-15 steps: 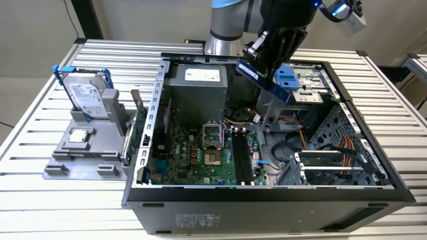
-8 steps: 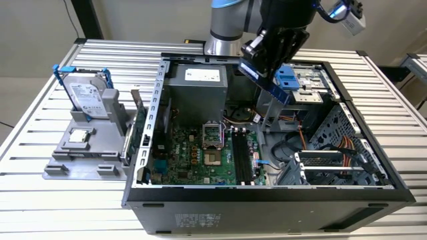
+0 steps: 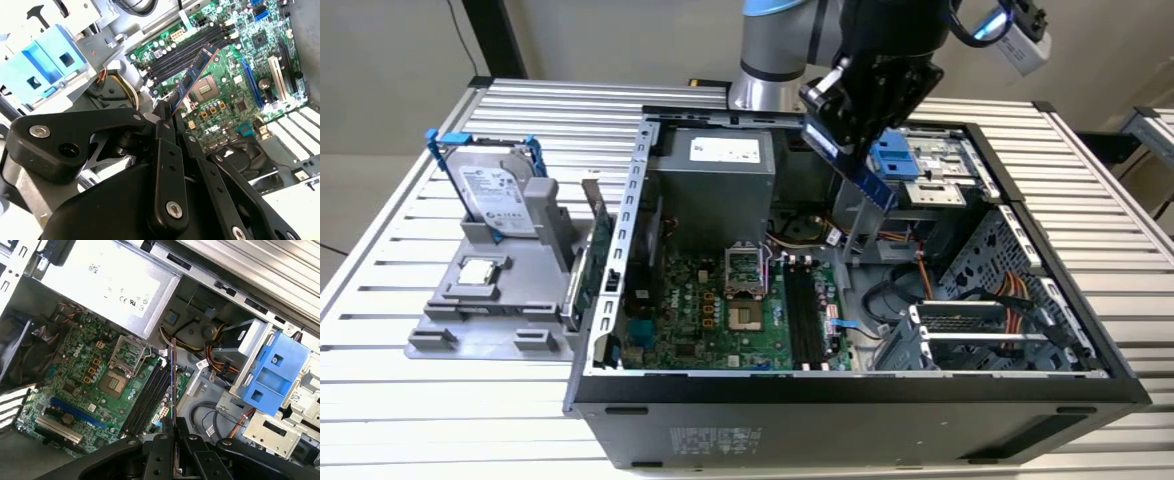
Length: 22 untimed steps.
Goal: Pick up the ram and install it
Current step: 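Insert the ram into the slot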
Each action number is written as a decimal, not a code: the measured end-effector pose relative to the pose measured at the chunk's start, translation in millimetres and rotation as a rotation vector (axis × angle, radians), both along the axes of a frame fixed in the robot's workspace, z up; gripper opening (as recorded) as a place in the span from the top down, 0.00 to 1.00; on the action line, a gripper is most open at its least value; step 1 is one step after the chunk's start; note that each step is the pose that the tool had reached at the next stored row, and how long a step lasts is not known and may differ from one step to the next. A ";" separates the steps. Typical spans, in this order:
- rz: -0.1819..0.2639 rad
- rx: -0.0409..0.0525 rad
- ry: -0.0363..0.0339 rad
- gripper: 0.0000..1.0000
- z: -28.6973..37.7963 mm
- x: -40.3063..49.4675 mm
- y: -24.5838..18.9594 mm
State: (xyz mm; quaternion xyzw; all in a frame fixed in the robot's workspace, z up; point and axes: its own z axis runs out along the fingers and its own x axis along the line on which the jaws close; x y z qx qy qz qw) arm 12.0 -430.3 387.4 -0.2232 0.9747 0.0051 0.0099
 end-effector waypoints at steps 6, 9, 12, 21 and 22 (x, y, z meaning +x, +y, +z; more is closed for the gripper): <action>-0.071 0.0000 0.0000 1.00 0.0 0.0 0.0; -0.108 0.0000 0.0000 1.00 0.0 0.0 0.0; -0.144 0.0000 0.0000 1.00 0.0 0.0 0.0; -0.251 0.0000 0.0000 1.00 0.0 0.0 0.0; -0.261 0.0000 0.0000 1.00 0.0 0.0 0.0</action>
